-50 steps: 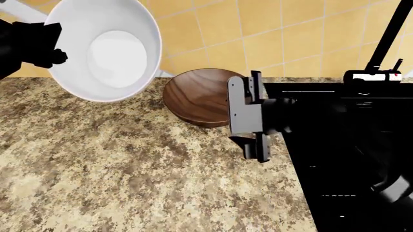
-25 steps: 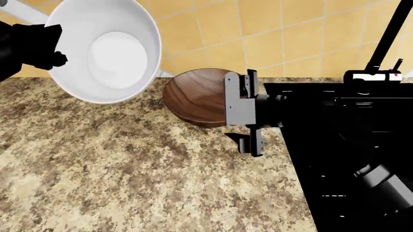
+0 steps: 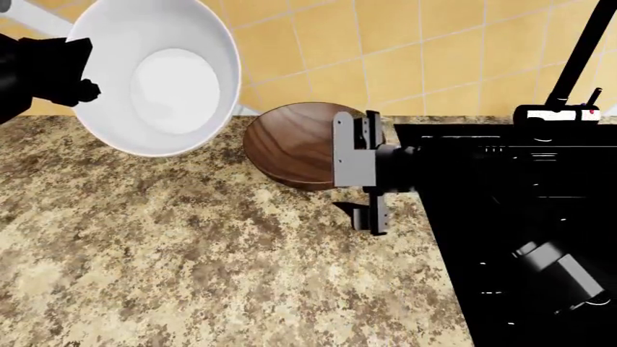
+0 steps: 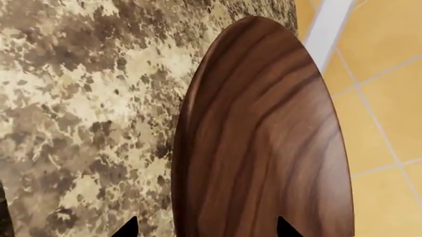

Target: Stack the bowls in the sink.

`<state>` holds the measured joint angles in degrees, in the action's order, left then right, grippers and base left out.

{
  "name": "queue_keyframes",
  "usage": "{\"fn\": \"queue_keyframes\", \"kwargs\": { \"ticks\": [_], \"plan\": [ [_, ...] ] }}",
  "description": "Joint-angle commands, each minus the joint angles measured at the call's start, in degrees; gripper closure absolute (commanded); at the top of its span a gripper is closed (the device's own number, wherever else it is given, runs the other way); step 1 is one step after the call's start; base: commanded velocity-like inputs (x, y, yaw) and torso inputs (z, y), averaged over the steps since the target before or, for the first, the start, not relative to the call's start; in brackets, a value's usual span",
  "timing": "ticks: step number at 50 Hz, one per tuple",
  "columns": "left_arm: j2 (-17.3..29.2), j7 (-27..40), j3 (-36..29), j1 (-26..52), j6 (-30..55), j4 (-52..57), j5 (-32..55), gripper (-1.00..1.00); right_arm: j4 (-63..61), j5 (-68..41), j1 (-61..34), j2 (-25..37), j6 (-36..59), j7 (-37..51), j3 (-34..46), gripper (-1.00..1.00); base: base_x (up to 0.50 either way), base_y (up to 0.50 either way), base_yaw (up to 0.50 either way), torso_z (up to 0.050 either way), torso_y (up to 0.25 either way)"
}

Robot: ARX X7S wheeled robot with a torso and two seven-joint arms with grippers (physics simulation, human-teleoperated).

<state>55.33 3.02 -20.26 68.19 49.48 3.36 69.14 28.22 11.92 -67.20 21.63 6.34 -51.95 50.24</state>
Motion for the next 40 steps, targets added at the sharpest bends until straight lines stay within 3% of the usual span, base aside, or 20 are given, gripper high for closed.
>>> {"fn": "queue_keyframes", "kwargs": {
  "ticks": [1, 12, 13, 28, 40],
  "plan": [
    [0.0, -0.1, 0.4, 0.1, -0.4, -0.1, -0.4, 1.00, 4.0, -0.2, -0.5, -1.2, -1.9, 0.7, 0.4, -1.00, 0.00, 0.00, 0.00, 0.000, 0.010],
    [-0.2, -0.1, 0.2, 0.3, -0.2, -0.2, -0.5, 1.00, 7.4, -0.5, -1.0, -2.2, -3.3, 1.2, 0.6, -1.00, 0.00, 0.00, 0.00, 0.000, 0.000],
    [-0.2, 0.0, 0.1, 0.3, -0.3, -0.2, -0.6, 1.00, 7.6, -0.5, -1.1, -2.2, -3.6, 1.4, 0.6, 1.00, 0.00, 0.00, 0.00, 0.000, 0.000],
    [-0.2, -0.3, 0.2, -0.6, -1.1, -0.5, -1.0, 1.00, 4.9, -0.8, -0.5, -1.3, -3.1, 0.9, 0.7, 1.00, 0.00, 0.00, 0.00, 0.000, 0.000],
    [-1.0, 0.0, -0.2, -1.1, -1.8, -0.9, -1.8, 1.00, -10.3, 0.7, 0.6, 5.1, 3.3, -0.4, -0.6, 1.00, 0.00, 0.00, 0.00, 0.001, 0.001]
  ]
}}
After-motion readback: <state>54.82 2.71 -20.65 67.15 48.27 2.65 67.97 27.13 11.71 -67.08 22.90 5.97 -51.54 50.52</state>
